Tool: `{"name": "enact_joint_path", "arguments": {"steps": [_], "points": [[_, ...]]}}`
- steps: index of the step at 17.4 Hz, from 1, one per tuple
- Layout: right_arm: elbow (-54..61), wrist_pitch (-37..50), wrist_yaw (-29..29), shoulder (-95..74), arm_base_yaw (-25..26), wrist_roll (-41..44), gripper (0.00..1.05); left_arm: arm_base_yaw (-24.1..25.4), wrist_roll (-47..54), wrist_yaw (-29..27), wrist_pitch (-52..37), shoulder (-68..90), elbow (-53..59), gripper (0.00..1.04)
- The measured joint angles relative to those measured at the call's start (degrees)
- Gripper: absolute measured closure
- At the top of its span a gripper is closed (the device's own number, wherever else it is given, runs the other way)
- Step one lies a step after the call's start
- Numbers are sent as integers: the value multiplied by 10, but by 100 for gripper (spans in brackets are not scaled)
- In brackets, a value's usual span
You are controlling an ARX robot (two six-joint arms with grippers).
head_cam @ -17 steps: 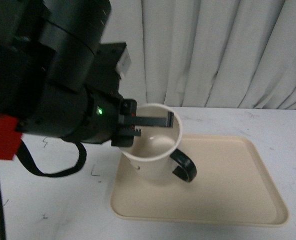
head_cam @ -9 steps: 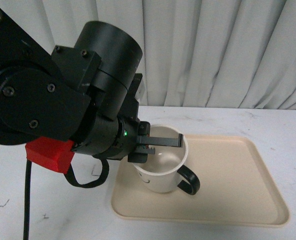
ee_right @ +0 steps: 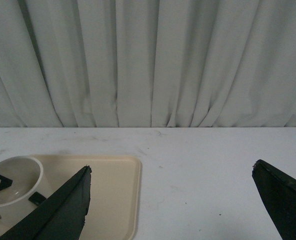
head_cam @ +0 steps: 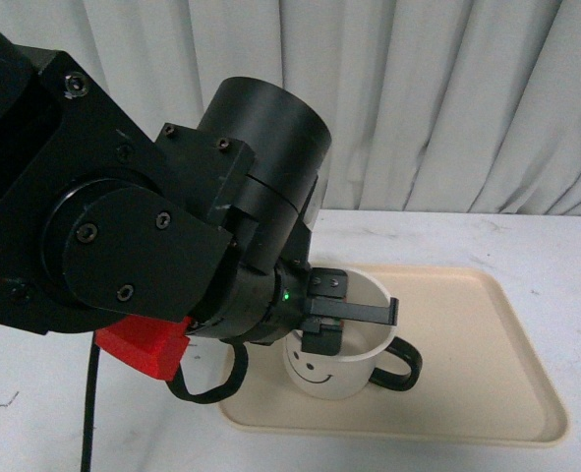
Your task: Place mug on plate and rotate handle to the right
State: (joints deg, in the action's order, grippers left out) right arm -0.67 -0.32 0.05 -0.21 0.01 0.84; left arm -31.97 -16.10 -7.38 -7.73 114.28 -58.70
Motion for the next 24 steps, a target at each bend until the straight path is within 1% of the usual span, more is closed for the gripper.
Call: {"name": "enact_joint_path", "arguments": {"steps": [2,4,5,6,7,9,10,11,12,13,14,15,17,19,20,24], "points": [[0,0,0,0,0,0,6,-21,11,1,4,-23,-2,43],[0,0,0,0,0,0,6,-28,27,1,3,-77,4,23],[0,0,0,0,0,0,6,-27,38,3,1,-127,20,11],[0,0,0,0,0,0,6,-20,54,-6,-17,-172,44,5],[0,0,0,0,0,0,6,-2,83,-5,-85,-238,97,7],[0,0,0,0,0,0,6,39,138,23,-228,-342,185,7],[0,0,0,0,0,0,6,80,158,39,-306,-427,241,7],[0,0,0,0,0,0,6,127,179,28,-374,-496,297,7],[0,0,0,0,0,0,6,140,179,-17,-341,-522,314,10],[0,0,1,0,0,0,6,145,174,-72,-298,-542,329,21],[0,1,0,0,0,0,6,154,169,-80,-286,-549,367,34],[0,0,0,0,0,0,6,176,165,-69,-285,-572,407,48],[0,0,0,0,0,0,6,200,165,-50,-294,-621,433,66],[0,0,0,0,0,0,6,225,165,-24,-285,-664,473,92],[0,0,0,0,0,0,6,234,165,-12,-277,-679,490,103],[0,0,0,0,0,0,6,271,163,25,-239,-767,532,103]]}}
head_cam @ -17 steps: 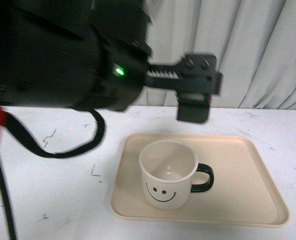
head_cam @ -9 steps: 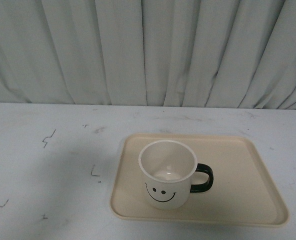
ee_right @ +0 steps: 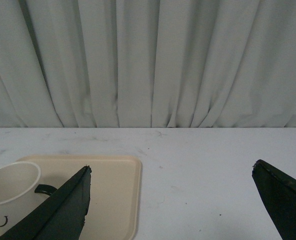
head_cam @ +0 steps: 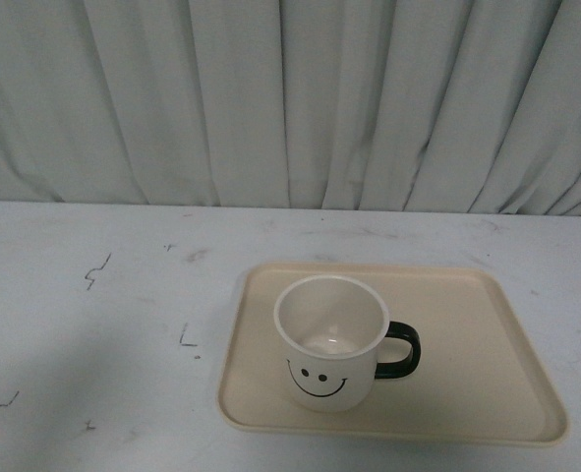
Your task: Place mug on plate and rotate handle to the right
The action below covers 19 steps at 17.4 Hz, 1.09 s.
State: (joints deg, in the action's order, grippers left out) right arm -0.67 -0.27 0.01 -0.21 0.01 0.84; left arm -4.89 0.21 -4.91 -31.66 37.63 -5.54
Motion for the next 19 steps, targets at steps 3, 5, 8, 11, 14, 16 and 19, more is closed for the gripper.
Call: {"name": "enact_joint_path", "arguments": {"steps": [3,5,8,11,14,16,19], "points": [[0,0,0,0,0,0,6,52,-2,42,33,-52,19,103],[0,0,0,0,0,0,6,47,-1,49,53,-83,27,103],[0,0,0,0,0,0,6,47,-1,49,40,-108,46,103],[0,0,0,0,0,0,6,47,-2,49,90,-146,50,103],[0,0,0,0,0,0,6,47,-2,49,139,-197,50,103],[0,0,0,0,0,0,6,47,-2,49,160,-221,50,103],[0,0,0,0,0,0,6,47,-2,49,191,-251,50,103]]}}
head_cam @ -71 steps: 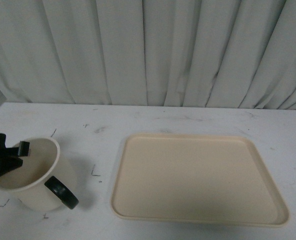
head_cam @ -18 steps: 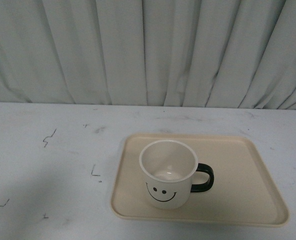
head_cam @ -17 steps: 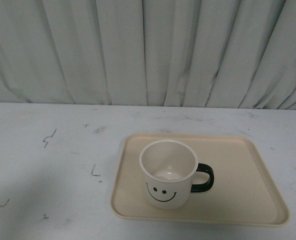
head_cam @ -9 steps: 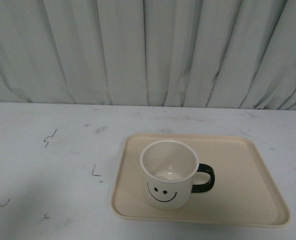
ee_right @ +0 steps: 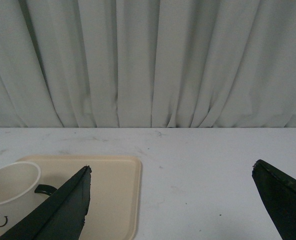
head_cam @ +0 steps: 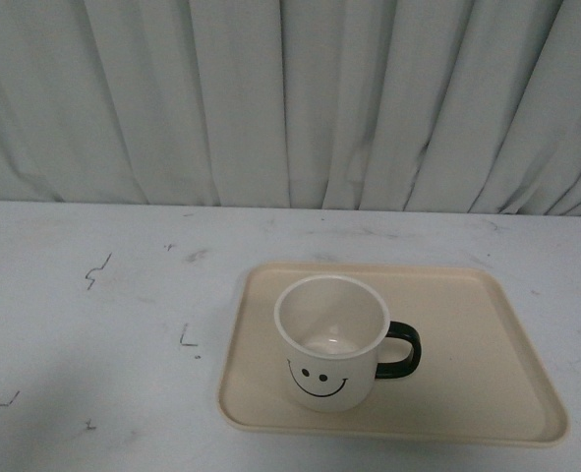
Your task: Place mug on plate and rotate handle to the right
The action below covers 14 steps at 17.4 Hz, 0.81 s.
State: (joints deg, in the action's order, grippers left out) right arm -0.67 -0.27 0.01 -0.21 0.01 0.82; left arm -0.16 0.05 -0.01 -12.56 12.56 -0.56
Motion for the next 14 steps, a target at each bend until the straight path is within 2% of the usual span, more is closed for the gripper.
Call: {"name": "enact_joint_path", "arguments": {"steps": [5,6,10,13,14], "points": [[0,0,0,0,0,0,6,0,0,0,44,-37,0,103],[0,0,0,0,0,0,6,0,0,1,131,-99,0,103],[0,0,0,0,0,0,6,0,0,0,130,-120,0,103],[0,11,3,-5,1,0,6,0,0,0,128,-121,0,76],[-2,76,20,-45,10,0,6,0,0,0,128,-121,0,67]]}}
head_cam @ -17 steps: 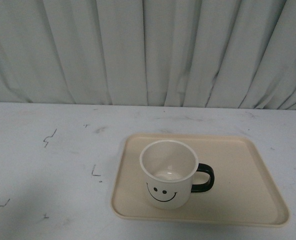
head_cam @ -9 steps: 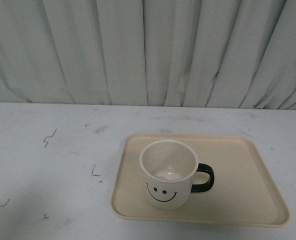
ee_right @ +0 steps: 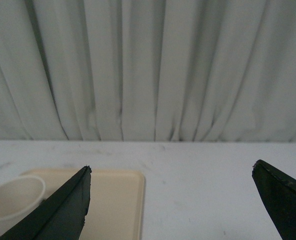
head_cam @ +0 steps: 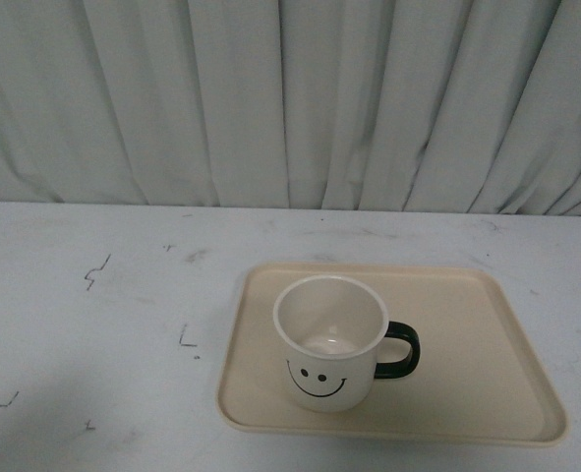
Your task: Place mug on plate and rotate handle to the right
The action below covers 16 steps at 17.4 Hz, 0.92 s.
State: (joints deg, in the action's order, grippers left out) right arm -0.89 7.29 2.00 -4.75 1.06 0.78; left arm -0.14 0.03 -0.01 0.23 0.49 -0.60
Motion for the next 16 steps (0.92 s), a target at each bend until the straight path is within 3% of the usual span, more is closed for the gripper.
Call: {"name": "enact_joint_path", "arguments": {"steps": [2,3,4,5,8,16], "points": [[-62,152,32,-224,52,-21,6,0,0,0,0,0,0,39],[-89,175,35,-284,54,-25,6,0,0,0,0,0,0,32],[-158,181,54,-407,53,-27,6,0,0,0,0,0,0,16],[-303,91,118,-629,25,-2,6,0,0,0,0,0,0,7],[-422,-1,140,-783,-34,53,6,0,0,0,0,0,0,7],[-471,-33,122,-872,-98,71,6,0,0,0,0,0,0,7]]}}
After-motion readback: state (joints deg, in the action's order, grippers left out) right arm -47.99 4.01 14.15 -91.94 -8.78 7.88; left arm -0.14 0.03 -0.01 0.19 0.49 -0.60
